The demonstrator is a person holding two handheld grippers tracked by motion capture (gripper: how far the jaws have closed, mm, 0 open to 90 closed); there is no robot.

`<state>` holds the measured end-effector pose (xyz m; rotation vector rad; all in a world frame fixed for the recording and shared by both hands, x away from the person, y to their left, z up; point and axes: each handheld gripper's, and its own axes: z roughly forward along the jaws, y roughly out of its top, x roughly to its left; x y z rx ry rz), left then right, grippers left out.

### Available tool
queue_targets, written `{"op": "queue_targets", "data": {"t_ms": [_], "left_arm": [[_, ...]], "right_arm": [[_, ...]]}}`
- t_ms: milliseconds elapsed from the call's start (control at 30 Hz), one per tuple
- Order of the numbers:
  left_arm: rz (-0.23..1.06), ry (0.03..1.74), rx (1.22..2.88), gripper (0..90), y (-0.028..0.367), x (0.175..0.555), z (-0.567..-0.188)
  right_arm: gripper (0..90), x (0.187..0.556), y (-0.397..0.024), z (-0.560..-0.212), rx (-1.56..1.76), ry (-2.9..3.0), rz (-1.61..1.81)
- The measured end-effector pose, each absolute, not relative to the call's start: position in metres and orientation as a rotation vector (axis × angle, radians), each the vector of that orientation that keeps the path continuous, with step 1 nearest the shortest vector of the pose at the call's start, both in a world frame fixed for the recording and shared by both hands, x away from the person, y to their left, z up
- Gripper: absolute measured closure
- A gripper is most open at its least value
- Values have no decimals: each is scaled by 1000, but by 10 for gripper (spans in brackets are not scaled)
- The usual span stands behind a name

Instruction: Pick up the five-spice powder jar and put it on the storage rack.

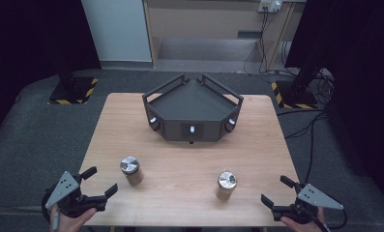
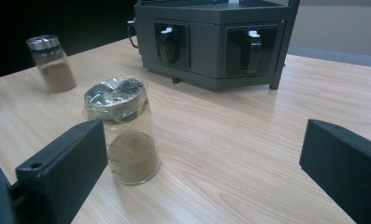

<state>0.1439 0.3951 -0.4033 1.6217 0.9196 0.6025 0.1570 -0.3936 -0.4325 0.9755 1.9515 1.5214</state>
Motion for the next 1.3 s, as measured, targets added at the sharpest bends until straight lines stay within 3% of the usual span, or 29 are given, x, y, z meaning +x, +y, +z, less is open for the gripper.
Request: {"op": "queue_targets", "data": {"t_ms": [467, 1300], "left_arm": [[620, 915, 1678, 11, 416, 147, -355], [645, 884, 1773, 7, 437, 177, -312]], "right_arm": [[19, 158, -393, -432, 969, 1959, 1524], [8, 159, -394, -433, 967, 1961, 1537]]}}
